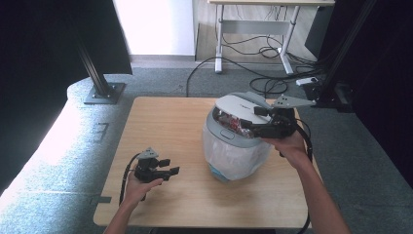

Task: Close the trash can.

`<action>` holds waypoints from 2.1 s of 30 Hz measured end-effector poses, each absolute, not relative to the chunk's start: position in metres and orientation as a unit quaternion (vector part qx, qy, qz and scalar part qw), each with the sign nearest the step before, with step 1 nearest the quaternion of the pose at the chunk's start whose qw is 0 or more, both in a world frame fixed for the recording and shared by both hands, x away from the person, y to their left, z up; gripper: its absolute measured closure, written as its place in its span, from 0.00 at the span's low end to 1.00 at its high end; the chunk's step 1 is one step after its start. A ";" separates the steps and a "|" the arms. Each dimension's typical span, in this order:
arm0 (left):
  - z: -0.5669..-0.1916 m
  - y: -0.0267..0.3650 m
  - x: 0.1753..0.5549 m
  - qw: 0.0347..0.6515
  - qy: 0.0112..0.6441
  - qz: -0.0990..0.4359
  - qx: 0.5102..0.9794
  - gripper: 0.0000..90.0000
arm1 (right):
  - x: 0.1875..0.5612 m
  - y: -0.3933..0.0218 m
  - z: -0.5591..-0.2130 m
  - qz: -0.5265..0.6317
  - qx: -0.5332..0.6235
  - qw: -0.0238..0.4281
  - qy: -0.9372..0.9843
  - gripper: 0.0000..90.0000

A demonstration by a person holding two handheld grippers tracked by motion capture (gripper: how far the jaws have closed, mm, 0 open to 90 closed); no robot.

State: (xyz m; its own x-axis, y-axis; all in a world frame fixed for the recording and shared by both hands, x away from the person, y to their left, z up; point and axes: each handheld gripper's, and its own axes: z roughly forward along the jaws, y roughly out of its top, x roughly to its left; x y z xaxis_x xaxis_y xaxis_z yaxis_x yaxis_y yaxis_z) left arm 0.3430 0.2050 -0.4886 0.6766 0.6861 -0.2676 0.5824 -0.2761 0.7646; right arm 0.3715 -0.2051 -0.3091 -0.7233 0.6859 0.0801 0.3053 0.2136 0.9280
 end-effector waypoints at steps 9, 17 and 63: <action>-0.490 0.204 0.343 0.447 0.401 0.056 0.798 0.45 | 0.382 -0.195 -0.326 0.516 0.351 0.179 0.761 0.29; -0.493 0.204 0.343 0.443 0.402 0.053 0.800 0.45 | 0.380 -0.179 -0.329 0.492 0.362 0.231 0.758 0.29; -0.495 0.217 0.343 0.441 0.423 0.060 0.789 0.45 | 0.300 -0.283 -0.443 0.505 0.425 0.251 0.708 0.27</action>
State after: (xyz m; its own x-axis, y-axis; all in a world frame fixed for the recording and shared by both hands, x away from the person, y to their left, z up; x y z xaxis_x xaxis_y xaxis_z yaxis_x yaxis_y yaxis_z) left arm 0.3431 0.2175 -0.4954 0.6346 0.7210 -0.2782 0.6154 -0.2537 0.7462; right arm 0.2998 -0.2829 -0.4426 -0.5125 0.8555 0.0735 0.3481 0.1287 0.9286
